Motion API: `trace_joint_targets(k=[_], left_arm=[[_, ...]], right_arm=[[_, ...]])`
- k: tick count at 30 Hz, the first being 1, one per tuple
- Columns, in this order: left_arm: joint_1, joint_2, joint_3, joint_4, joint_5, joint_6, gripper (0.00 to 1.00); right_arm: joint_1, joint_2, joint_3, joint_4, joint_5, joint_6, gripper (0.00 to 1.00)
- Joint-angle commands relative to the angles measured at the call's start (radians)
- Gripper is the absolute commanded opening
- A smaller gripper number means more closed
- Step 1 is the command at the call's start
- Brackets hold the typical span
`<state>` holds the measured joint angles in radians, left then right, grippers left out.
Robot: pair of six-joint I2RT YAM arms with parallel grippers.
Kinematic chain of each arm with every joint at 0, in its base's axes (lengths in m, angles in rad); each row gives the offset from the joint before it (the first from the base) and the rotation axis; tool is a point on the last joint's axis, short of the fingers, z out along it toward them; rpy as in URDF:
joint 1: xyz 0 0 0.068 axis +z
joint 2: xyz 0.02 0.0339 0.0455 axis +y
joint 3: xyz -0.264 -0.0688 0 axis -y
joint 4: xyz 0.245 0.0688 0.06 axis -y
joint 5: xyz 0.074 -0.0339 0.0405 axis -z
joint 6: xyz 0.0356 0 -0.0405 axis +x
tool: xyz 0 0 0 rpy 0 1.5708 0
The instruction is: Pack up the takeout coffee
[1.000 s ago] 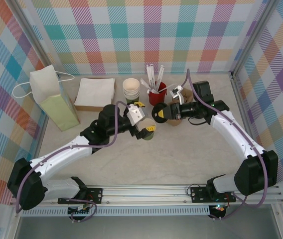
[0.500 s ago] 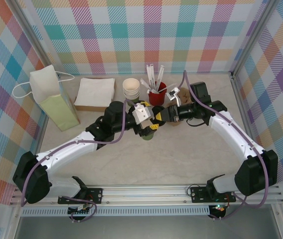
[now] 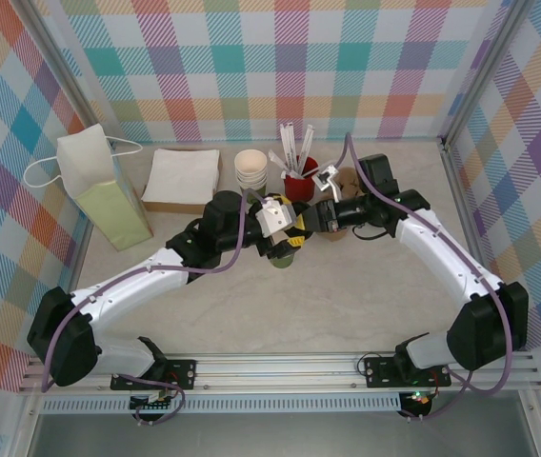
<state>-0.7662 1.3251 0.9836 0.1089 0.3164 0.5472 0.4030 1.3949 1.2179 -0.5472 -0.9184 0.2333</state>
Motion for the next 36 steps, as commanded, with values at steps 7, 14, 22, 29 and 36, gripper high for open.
trace_joint_targets(k=[7,14,22,29,36], left_arm=[[-0.024,0.014,0.04,-0.02,-0.01,0.029,0.75],[-0.026,0.011,0.05,-0.094,-0.028,0.063,0.74],[-0.026,0.008,0.07,-0.25,-0.066,0.134,0.74],[-0.025,0.031,0.104,-0.406,-0.121,0.216,0.74],[-0.026,0.106,0.194,-0.585,-0.168,0.307,0.74]], right_arm=[[0.022,0.028,0.04,-0.034,-0.037,0.001,0.28],[0.022,0.011,0.043,-0.063,0.042,-0.012,0.42],[0.017,-0.025,0.027,-0.083,0.195,0.002,0.65],[-0.049,-0.104,-0.029,-0.097,0.381,0.034,0.78],[-0.105,-0.177,-0.087,-0.208,0.717,-0.01,0.87]])
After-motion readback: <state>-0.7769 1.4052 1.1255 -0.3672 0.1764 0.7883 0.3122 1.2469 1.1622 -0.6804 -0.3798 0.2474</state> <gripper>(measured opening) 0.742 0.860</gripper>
